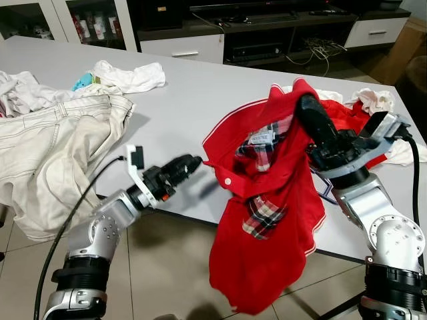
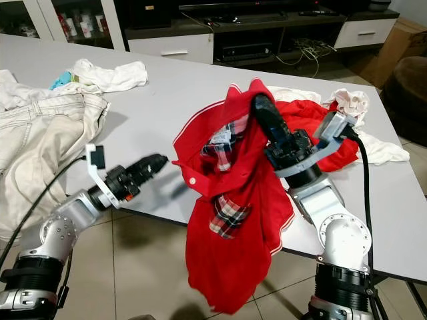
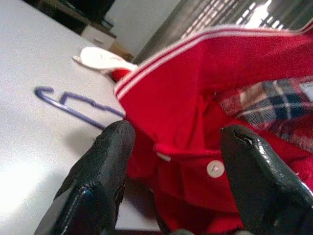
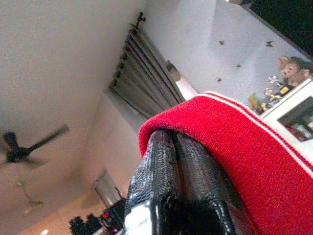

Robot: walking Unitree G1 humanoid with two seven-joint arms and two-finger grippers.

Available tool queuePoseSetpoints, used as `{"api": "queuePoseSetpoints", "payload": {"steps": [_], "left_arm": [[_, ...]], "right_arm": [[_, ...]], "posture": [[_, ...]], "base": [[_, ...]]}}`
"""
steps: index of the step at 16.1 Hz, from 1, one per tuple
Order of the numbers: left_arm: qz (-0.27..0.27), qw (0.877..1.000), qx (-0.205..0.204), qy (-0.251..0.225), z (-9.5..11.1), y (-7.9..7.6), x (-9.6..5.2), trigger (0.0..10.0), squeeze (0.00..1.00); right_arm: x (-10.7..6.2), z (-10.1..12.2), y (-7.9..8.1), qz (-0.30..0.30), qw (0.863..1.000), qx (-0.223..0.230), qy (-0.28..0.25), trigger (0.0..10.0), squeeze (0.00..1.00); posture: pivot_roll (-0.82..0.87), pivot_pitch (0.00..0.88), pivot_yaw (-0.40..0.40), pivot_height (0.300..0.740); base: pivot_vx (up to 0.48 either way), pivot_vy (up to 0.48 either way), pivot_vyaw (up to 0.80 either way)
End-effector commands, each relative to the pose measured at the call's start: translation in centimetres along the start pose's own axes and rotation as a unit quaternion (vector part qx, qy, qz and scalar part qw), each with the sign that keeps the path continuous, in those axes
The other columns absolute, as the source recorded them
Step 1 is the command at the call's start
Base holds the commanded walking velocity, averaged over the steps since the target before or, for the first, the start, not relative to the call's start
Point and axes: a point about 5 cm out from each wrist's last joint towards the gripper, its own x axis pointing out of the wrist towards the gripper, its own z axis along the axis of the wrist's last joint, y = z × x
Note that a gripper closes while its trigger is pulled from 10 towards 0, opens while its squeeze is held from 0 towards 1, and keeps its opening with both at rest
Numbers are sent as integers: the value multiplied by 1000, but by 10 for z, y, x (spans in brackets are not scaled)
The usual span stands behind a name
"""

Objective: Hang hanger

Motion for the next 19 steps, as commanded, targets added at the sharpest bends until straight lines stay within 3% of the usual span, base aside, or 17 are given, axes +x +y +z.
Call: {"api": "queuePoseSetpoints", "payload": {"steps": [1,6,10,16,19], "left_arm": [[-11,1000,5,1,3,-3,1,10000,0],[-4,1000,-3,6,2,0,-1,10000,0],[-36,999,-11,9,1,-7,6,10000,0],[-65,998,-3,25,-6,-15,15,10000,0],[-56,998,1,29,-8,-13,13,10000,0]], "right_arm": [[2,8,12,39,999,-3,-7,0,0],[1,3,21,78,997,25,13,0,0],[0,-10,26,100,993,36,58,0,0],[-1,-9,25,100,993,49,49,0,0],[-2,6,18,88,995,53,5,0,0]], "posture": [[-55,0,23,740],[-55,0,26,740],[-51,0,24,740],[-56,0,26,740],[-54,0,26,740]], "base": [[0,0,0],[0,0,0],[0,0,0],[0,0,0],[0,0,0]]}}
